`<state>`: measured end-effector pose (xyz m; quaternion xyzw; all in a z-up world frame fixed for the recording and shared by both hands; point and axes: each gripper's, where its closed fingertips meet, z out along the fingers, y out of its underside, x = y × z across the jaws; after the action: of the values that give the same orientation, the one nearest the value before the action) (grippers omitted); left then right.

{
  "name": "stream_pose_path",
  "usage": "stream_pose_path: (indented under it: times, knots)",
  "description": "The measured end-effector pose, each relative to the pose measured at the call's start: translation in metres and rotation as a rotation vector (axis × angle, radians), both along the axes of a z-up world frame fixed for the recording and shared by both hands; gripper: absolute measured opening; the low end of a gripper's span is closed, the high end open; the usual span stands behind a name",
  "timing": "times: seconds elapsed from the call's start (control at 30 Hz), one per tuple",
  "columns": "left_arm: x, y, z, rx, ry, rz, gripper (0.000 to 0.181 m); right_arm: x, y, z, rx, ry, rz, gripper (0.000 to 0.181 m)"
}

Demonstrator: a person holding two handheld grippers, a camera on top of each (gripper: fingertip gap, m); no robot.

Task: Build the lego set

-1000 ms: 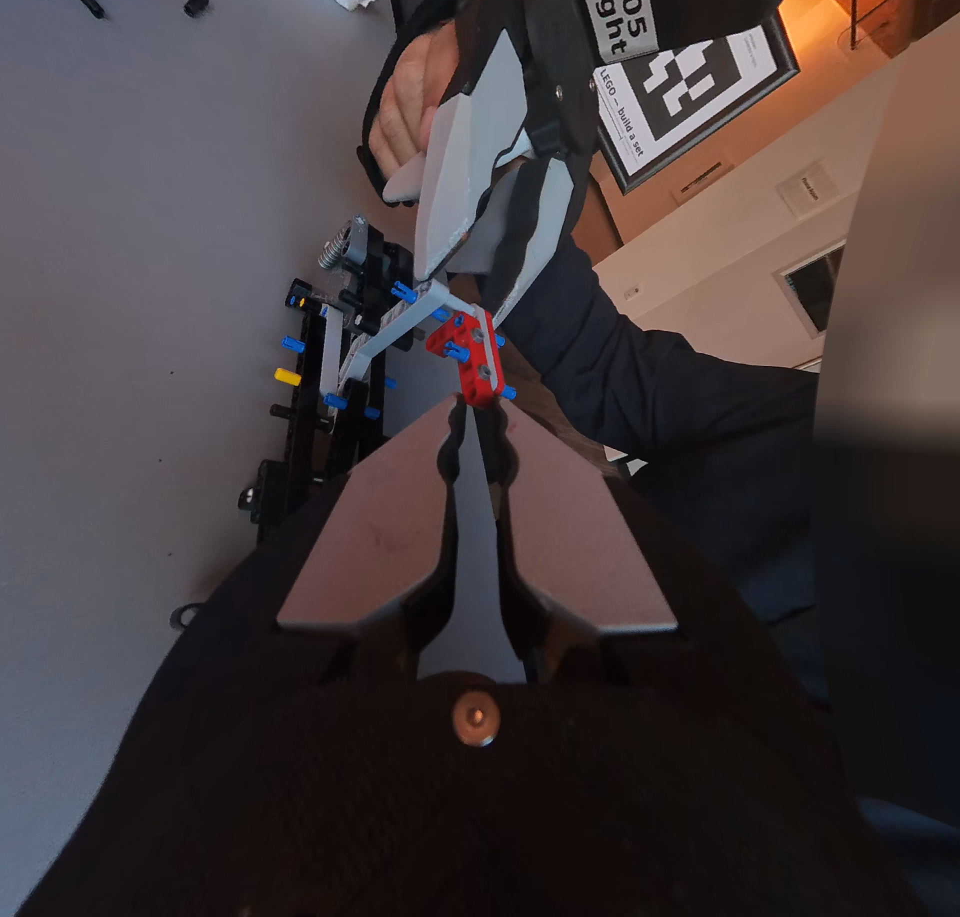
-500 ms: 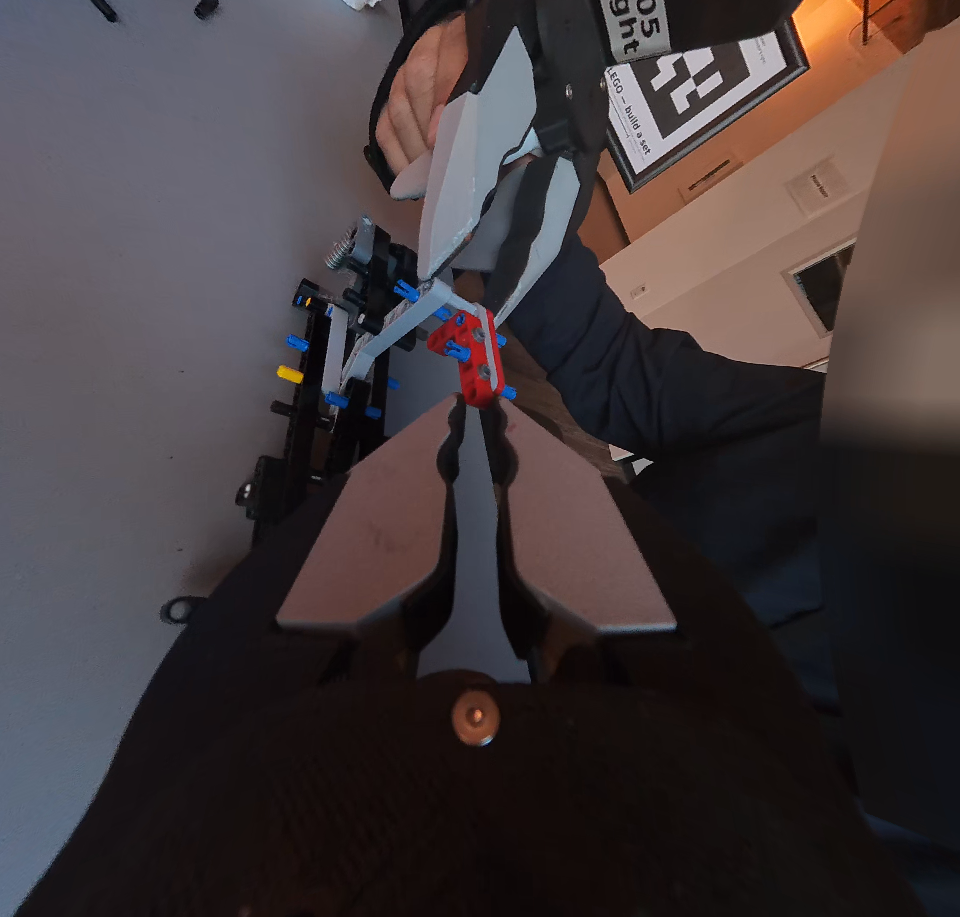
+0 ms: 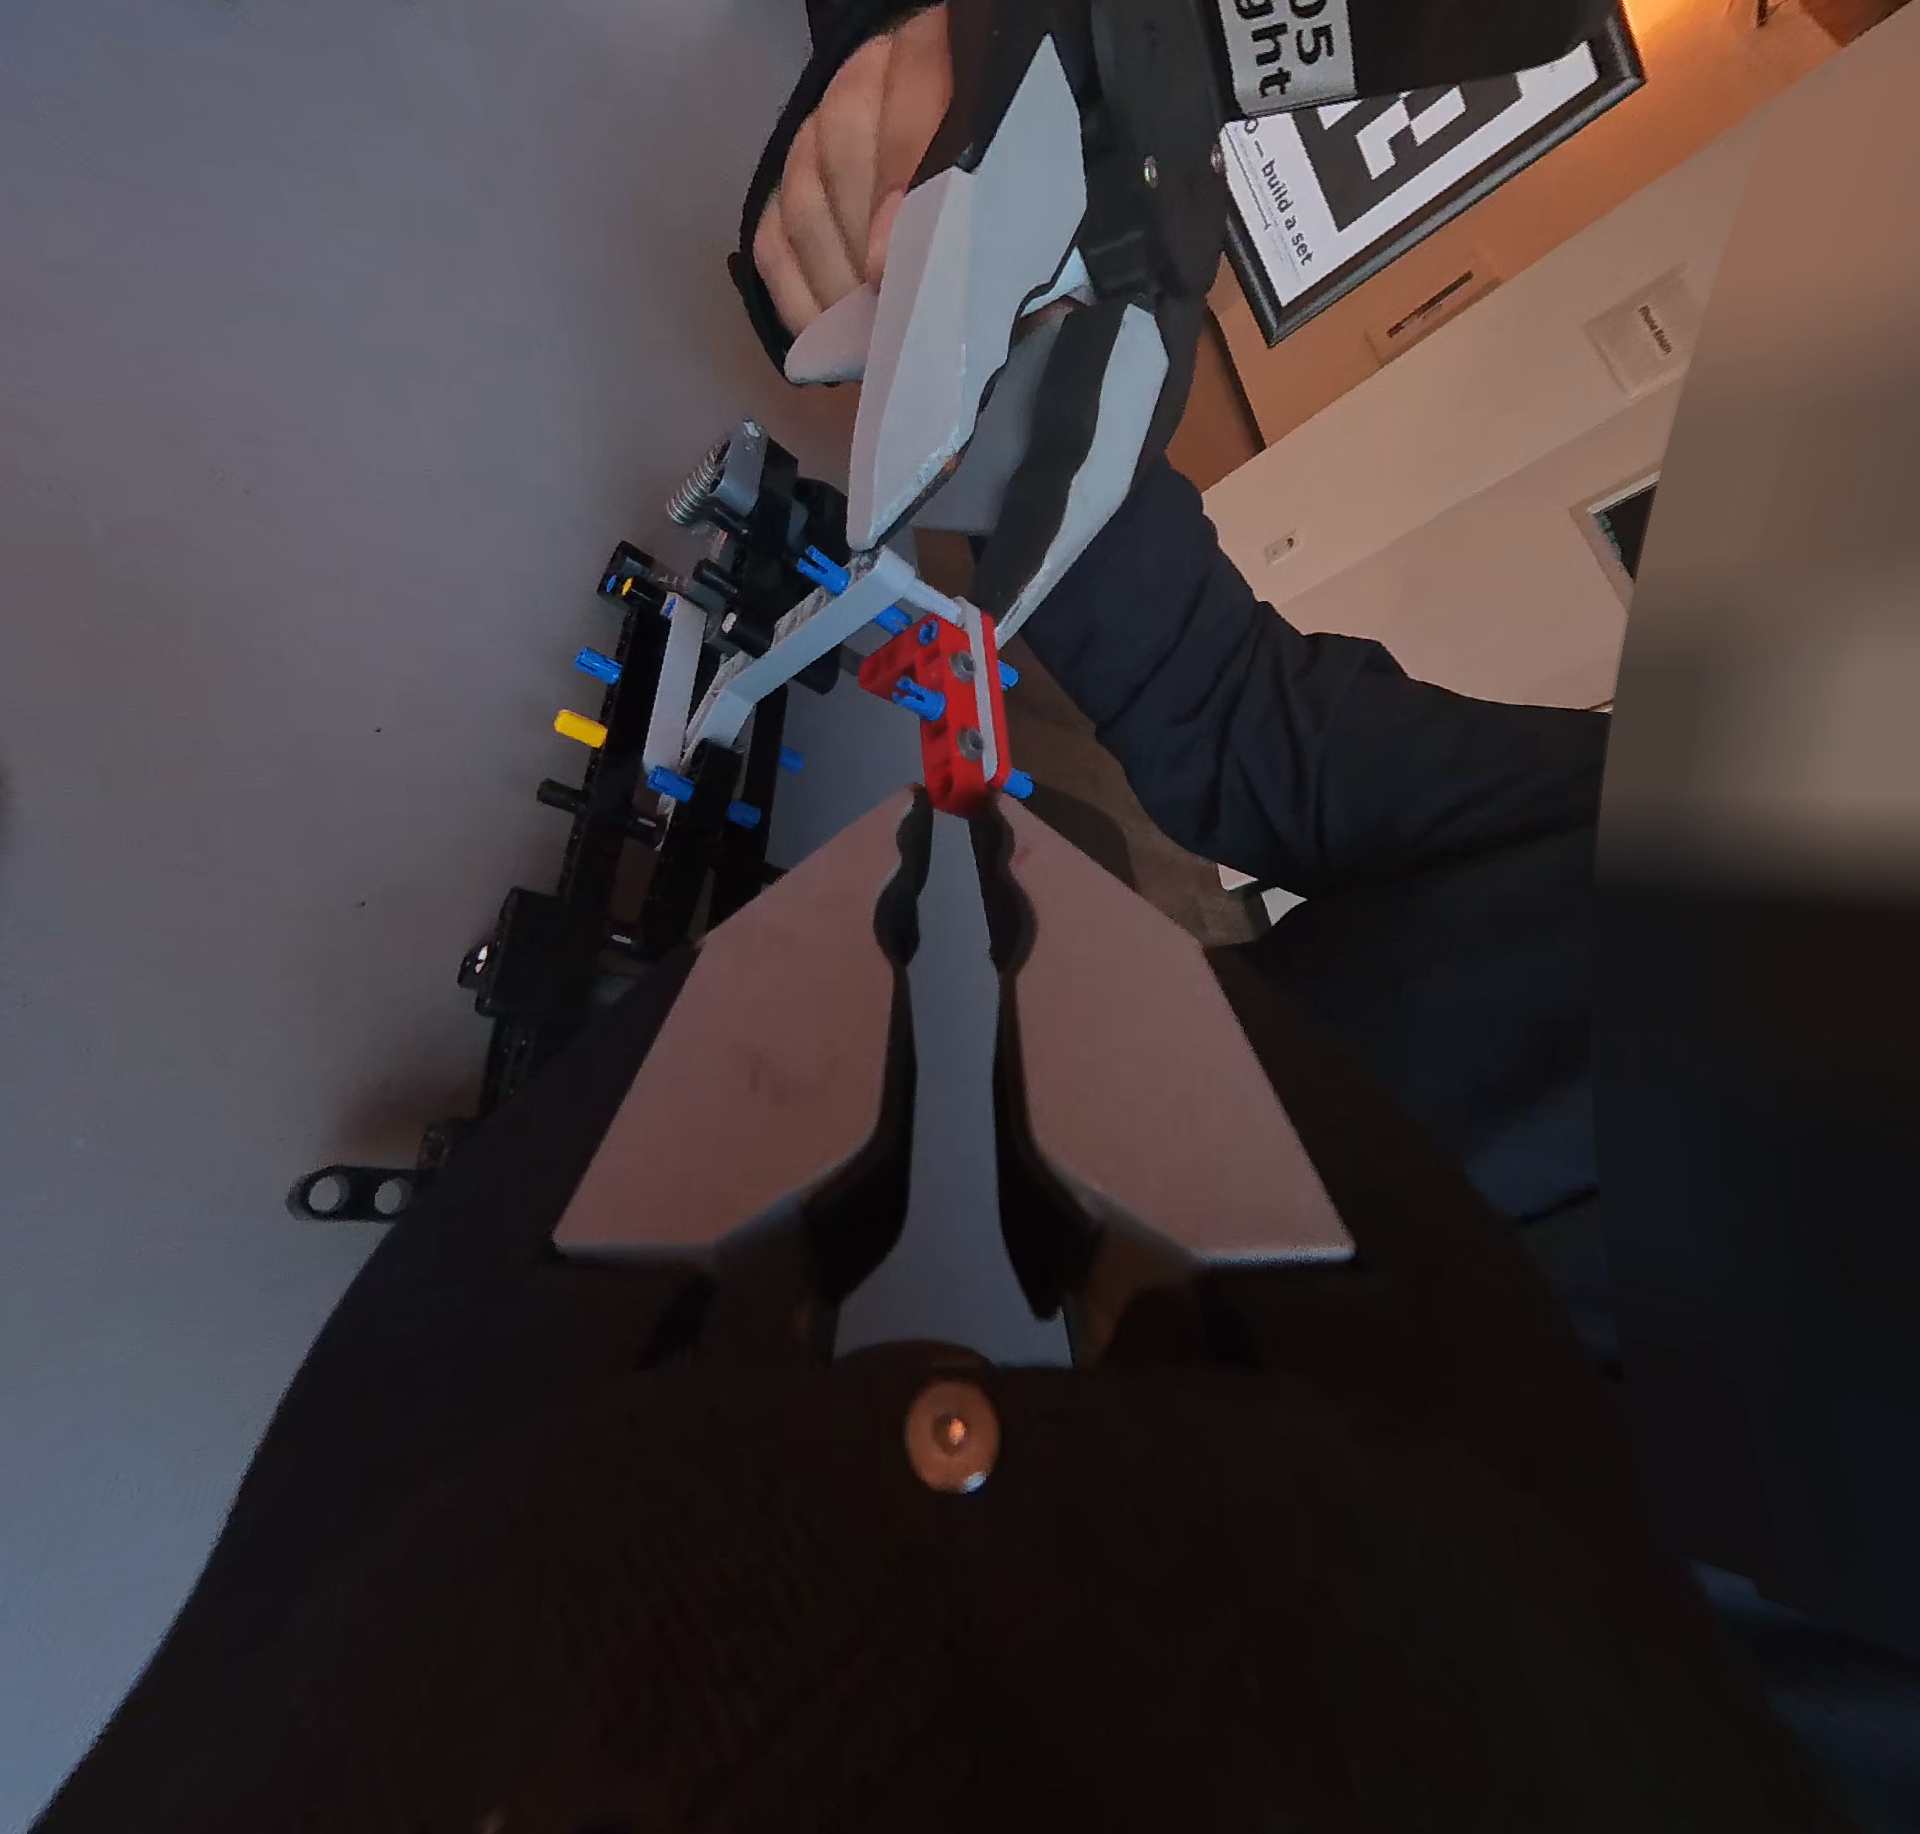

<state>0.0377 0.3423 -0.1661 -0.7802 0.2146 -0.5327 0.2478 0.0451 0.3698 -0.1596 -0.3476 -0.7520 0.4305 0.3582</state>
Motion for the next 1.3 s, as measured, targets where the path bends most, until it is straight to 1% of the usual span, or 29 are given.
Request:
stream_pose_path:
  times: [0.13,0.5,0.73,0.93,1.03,1.07,1.13,1.17,1.2,1.27,1.3]
  knots:
    - [-0.002,0.0,0.0,-0.02,-0.007,-0.014,0.006,0.001,-0.001,0.0,0.012,-0.007,-0.003,0.027]
    - [-0.008,0.006,-0.001,-0.017,0.047,-0.019,0.005,-0.002,0.003,0.0,0.047,0.005,-0.031,0.026]
    - [-0.01,0.01,-0.002,-0.017,0.052,-0.018,0.005,-0.003,0.005,0.0,0.082,0.019,-0.041,0.021]
    - [-0.01,0.013,-0.002,-0.008,0.046,0.0,0.005,-0.003,0.007,0.001,0.026,0.005,-0.061,0.021]
    - [-0.011,0.013,-0.002,-0.003,0.05,0.003,0.005,-0.002,0.009,0.005,-0.007,0.033,-0.089,0.024]
    - [-0.011,0.013,-0.002,-0.002,0.052,0.004,0.005,0.0,0.01,0.008,-0.016,0.05,-0.093,0.023]
    - [-0.012,0.013,-0.002,-0.001,0.053,0.007,0.005,0.002,0.011,0.008,-0.018,0.064,-0.102,0.011]
    - [-0.012,0.013,-0.002,0.0,0.054,0.005,0.005,0.002,0.013,0.007,-0.014,0.064,-0.108,0.009]
    - [-0.012,0.013,-0.002,0.0,0.055,0.003,0.006,0.002,0.014,0.007,-0.016,0.064,-0.117,0.013]
    - [-0.012,0.013,-0.002,0.003,0.058,0.002,0.006,0.001,0.014,0.008,-0.038,0.062,-0.114,0.032]
    - [-0.012,0.013,-0.002,0.003,0.059,0.002,0.006,0.001,0.012,0.007,-0.045,0.054,-0.101,0.032]
